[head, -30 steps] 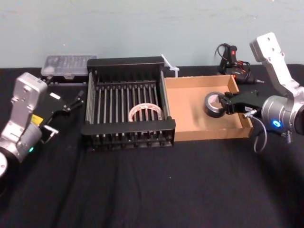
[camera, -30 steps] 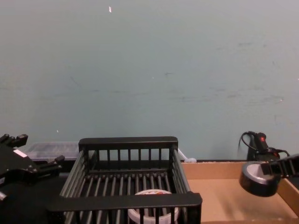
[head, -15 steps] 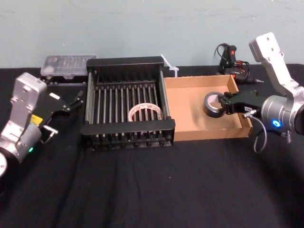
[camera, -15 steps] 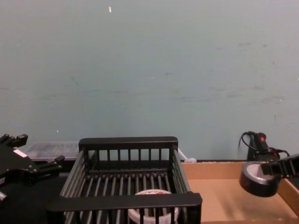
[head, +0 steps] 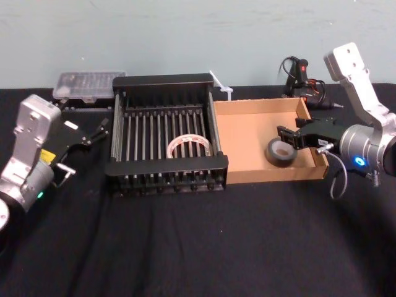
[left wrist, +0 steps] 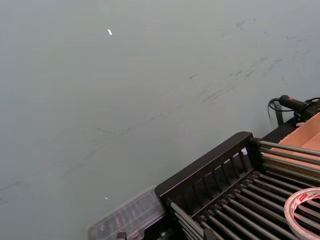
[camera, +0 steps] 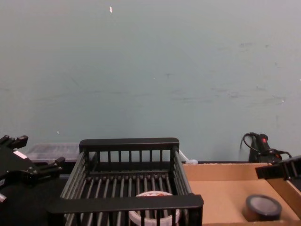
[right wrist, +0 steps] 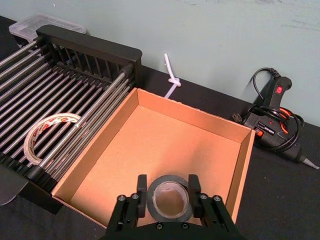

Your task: Pick up the white tape and place it into the black box , Pick up the silver tape and place it into the brown box.

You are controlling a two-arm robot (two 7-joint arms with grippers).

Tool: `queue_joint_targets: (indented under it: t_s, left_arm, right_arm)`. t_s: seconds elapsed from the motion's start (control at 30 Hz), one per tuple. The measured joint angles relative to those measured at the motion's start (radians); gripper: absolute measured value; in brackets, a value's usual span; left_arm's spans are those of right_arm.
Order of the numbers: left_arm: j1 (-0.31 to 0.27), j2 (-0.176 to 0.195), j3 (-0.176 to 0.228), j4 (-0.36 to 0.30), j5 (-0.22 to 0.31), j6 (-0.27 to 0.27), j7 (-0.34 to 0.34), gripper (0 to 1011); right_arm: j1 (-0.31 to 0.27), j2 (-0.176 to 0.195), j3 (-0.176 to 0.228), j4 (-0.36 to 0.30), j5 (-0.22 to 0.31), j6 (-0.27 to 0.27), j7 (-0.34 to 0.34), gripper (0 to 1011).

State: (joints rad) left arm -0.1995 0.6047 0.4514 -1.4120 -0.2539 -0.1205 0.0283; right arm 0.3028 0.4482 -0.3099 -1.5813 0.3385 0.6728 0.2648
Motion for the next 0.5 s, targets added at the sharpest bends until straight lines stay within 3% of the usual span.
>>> queue_joint_targets:
  t_s: [0.5]
  left_arm:
    - [0.0, 0.0, 0.0, 0.0, 0.0, 0.0, 0.0, 1001]
  right_arm:
    - [0.0, 0.001, 0.0, -0.001, 0.0, 0.0, 0.0, 937]
